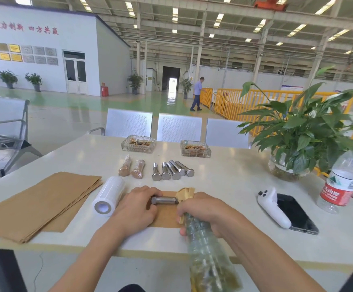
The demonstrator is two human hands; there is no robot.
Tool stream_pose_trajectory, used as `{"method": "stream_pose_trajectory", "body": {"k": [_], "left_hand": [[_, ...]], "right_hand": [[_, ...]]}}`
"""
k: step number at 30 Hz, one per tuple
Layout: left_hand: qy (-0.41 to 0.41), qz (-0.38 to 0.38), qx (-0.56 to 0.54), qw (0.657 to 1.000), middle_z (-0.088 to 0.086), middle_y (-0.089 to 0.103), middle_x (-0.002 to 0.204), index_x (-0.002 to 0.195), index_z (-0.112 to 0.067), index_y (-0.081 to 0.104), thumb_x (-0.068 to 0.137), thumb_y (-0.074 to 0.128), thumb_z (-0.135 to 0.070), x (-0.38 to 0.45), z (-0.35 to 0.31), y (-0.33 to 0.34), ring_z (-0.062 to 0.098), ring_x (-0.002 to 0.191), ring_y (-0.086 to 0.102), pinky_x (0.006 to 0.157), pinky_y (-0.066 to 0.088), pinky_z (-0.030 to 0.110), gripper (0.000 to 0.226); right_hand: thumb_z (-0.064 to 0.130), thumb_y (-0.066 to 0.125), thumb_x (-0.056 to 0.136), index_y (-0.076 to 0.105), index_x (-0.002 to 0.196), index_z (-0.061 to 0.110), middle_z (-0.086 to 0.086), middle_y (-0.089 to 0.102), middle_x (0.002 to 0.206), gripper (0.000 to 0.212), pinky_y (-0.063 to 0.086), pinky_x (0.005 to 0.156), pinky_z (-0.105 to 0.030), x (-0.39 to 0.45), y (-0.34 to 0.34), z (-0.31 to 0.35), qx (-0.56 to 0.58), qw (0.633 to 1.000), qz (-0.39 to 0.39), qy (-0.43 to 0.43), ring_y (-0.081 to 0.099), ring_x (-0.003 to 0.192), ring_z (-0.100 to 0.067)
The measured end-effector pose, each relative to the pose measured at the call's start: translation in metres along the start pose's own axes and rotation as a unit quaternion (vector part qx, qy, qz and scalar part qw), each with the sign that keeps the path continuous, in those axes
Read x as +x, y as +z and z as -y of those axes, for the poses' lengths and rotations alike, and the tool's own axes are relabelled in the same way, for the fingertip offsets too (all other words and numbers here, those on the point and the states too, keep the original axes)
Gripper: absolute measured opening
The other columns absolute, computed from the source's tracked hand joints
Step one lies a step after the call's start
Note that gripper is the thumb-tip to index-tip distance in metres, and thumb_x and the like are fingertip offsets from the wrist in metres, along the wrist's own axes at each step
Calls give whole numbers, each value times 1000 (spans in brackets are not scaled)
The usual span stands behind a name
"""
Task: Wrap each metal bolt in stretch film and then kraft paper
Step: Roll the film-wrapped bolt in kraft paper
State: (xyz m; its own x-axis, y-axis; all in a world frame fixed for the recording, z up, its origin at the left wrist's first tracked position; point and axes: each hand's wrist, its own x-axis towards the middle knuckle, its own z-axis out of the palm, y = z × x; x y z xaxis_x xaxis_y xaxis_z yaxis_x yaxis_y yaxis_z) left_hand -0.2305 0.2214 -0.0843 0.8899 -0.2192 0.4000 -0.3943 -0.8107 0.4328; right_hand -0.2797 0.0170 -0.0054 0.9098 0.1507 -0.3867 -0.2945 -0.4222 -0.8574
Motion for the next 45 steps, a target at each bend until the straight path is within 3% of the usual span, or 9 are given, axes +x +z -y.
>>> {"method": "stream_pose_trajectory", "body": {"k": [8,14,19,23,27,39,42,45], "left_hand": [[-4,-1,-9,1000,-13,63,109,122,-34,63,86,56,-19,-1,-1,0,14,107,55,93,47,35,39],[-3,-2,-13,1000,-13,63,107,121,-34,64,89,59,-20,-1,-1,-1,14,105,56,92,47,34,36],[-6,2,-17,1000,-11,64,111,123,-33,64,86,56,-18,-1,1,-1,15,108,55,95,46,36,40],[-11,3,-18,1000,-12,64,109,123,-34,64,84,56,-19,-2,1,-1,15,108,55,95,46,36,42],[-9,1,-19,1000,-11,64,108,123,-34,64,85,56,-19,-2,-1,-2,15,107,56,95,47,36,41],[-8,0,-21,1000,-12,63,111,123,-34,64,87,57,-18,-2,0,-1,15,110,55,98,45,35,40],[-6,0,-23,1000,-13,63,111,122,-35,64,87,57,-19,-1,1,-1,14,110,55,98,45,35,39],[-4,-3,-18,1000,-14,63,111,122,-35,64,87,58,-19,-1,1,-1,14,109,55,97,44,32,39]], "right_hand": [[-2,54,84,55,93,6,-16,60,76,12,54,49,-27,3,26,6,5,999,44,3,65,45,-22],[0,56,74,62,110,7,-15,54,92,37,54,60,-35,2,37,1,33,999,1,-35,71,54,-28],[10,52,73,59,72,24,2,48,71,16,37,50,-25,-8,46,-18,-1,993,-65,-95,74,56,-31],[16,52,71,64,61,38,12,56,52,27,37,48,-23,-14,50,-22,-23,993,-67,-93,73,52,-29],[9,50,76,51,78,17,-3,52,78,8,41,58,-30,-10,45,-24,-27,993,-91,-76,75,58,-33],[7,55,77,51,92,9,-11,54,95,15,48,55,-28,-7,13,-30,-14,991,-128,-41,75,58,-29],[2,56,75,50,89,10,-13,53,91,17,47,48,-23,-12,7,-29,-4,994,-108,-22,73,54,-28],[3,57,75,50,87,11,-12,52,89,16,46,50,-23,-15,5,-24,-15,995,-91,-33,73,55,-28]]}}
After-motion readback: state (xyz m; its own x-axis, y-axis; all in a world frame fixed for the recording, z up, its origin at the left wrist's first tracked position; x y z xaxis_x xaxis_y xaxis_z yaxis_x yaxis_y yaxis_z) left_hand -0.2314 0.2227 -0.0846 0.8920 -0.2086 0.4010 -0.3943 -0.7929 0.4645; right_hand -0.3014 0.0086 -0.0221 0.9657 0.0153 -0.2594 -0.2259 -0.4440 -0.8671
